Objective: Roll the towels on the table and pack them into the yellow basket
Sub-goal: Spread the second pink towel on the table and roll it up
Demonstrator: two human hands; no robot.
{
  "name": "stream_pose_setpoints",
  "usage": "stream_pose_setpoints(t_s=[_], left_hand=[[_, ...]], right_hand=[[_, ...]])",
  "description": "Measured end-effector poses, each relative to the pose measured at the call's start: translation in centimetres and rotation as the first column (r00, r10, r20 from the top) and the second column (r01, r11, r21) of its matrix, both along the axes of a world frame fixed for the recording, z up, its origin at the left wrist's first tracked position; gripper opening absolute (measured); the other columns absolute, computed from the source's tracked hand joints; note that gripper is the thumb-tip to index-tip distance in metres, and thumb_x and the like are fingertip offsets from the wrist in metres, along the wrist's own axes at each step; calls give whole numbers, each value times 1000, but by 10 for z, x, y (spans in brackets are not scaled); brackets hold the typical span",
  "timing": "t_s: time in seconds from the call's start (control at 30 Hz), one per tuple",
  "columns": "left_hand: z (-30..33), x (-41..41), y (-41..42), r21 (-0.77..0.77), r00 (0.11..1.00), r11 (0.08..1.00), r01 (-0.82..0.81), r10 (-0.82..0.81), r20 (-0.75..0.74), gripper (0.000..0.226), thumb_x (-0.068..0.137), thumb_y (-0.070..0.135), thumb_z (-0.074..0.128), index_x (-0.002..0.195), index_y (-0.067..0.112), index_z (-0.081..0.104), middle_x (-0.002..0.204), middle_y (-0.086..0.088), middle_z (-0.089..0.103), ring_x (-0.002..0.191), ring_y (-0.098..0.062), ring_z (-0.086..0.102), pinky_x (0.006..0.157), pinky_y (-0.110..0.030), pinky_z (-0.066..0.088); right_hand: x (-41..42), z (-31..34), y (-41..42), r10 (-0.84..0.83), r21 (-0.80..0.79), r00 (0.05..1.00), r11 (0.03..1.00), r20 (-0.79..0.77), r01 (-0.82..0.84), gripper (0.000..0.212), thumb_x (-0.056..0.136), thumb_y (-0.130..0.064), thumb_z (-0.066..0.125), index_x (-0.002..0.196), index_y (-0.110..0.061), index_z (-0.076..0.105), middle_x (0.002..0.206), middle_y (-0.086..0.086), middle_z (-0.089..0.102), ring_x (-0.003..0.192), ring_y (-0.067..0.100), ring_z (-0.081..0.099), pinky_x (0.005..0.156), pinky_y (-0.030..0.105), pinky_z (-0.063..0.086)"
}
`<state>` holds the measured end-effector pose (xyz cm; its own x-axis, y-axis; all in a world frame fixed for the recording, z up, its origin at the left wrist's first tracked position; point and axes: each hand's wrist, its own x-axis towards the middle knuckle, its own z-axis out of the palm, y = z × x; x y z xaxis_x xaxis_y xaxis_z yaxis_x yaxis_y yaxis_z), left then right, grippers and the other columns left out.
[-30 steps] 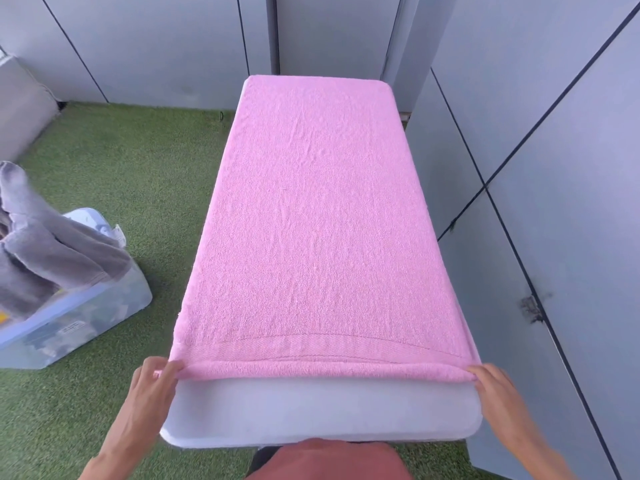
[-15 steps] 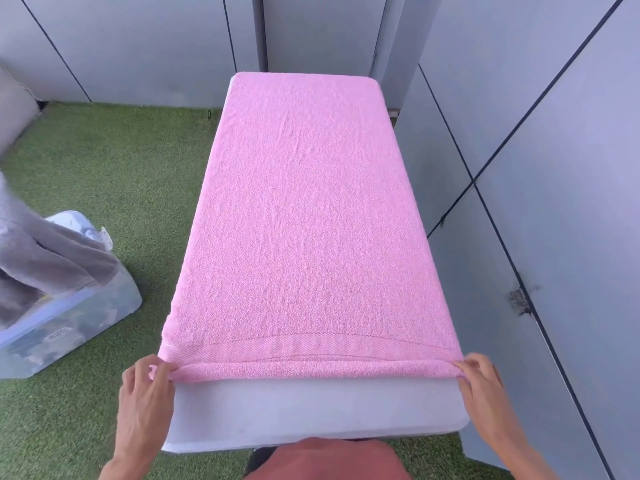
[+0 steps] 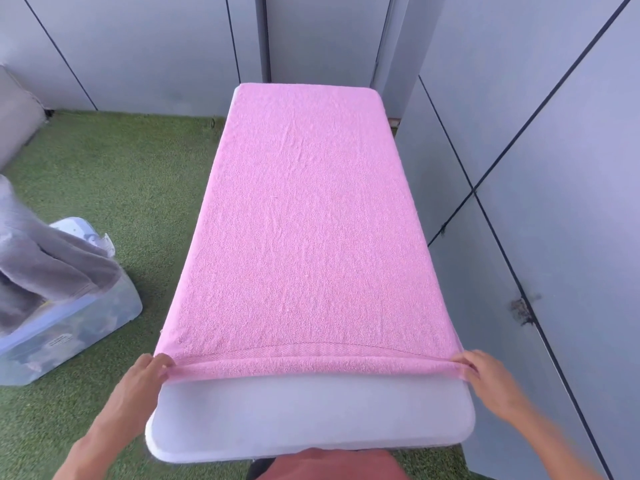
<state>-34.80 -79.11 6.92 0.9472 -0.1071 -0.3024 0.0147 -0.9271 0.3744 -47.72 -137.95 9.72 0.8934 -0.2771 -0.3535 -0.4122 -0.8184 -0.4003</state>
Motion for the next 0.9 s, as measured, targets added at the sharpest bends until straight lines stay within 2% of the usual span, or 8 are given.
stream_pose_setpoints(t_s=[0.1, 0.2, 0.3, 0.4, 0.47, 0.6, 0.8, 0.9], left_hand=[[-6, -10, -2, -92, 991, 991, -100, 108, 84, 22, 90, -5, 53, 103, 9, 64, 103, -7, 57, 78, -23, 59, 69, -36, 47], [-10, -11, -1, -90, 973, 984, -156, 169, 159, 18, 88, 1, 61, 101, 9, 70, 105, -11, 58, 100, -32, 51, 90, -47, 38], [-8, -10, -1, -110, 948, 950, -294, 304, 90, 19, 89, 18, 64, 107, 17, 69, 115, -16, 53, 115, -36, 40, 101, -55, 29], [-1, -16, -4, -161, 889, 878, -451, 458, 8, 36, 87, 34, 66, 117, 15, 62, 121, -17, 45, 118, -36, 40, 97, -56, 37], [4, -20, -8, -202, 872, 856, -475, 488, 19, 41, 85, 35, 68, 118, 13, 61, 117, -15, 45, 105, -32, 48, 90, -50, 42], [9, -22, -9, -288, 858, 826, -485, 514, 29, 36, 86, 31, 67, 116, 13, 62, 113, -16, 55, 83, -21, 57, 81, -41, 44], [12, -14, 1, -283, 839, 810, -514, 543, 31, 26, 92, 24, 60, 113, 10, 66, 108, -7, 68, 93, -24, 62, 84, -44, 47], [12, -11, 0, -269, 833, 801, -535, 553, -11, 17, 92, 21, 60, 105, 14, 70, 93, -6, 71, 70, -22, 58, 65, -35, 47]], right_hand=[[-4, -6, 4, -86, -19, 984, 996, 157, 90, 32, 80, 7, 68, 86, -24, 63, 87, -5, 57, 83, 5, 57, 72, 10, 37], [-8, -14, 8, -145, -107, 966, 980, 214, 171, 30, 78, 1, 72, 80, -27, 62, 85, -6, 55, 85, 20, 53, 73, 20, 27], [-8, -15, 16, -143, -174, 965, 968, 220, 183, 23, 81, 2, 67, 79, -21, 69, 84, -6, 52, 86, 23, 49, 76, 26, 28], [-11, -16, 25, -83, -192, 975, 974, 206, 123, 13, 83, 0, 67, 90, -10, 71, 90, 1, 54, 86, 27, 54, 80, 37, 43], [-14, -19, 30, -68, -198, 985, 975, 159, 100, 20, 81, -3, 71, 101, -4, 71, 103, 7, 57, 98, 30, 56, 91, 41, 45], [-16, -23, 34, -86, -175, 986, 978, 146, 111, 33, 75, -5, 78, 106, 0, 70, 114, 12, 51, 107, 32, 53, 98, 44, 42], [-11, -23, 34, -96, -197, 989, 973, 115, 117, 35, 78, -6, 75, 111, 2, 68, 113, 13, 53, 110, 33, 49, 101, 41, 37], [-10, -23, 32, -84, -198, 989, 974, 118, 107, 35, 77, -5, 76, 110, 3, 69, 110, 13, 55, 108, 33, 50, 100, 41, 38]])
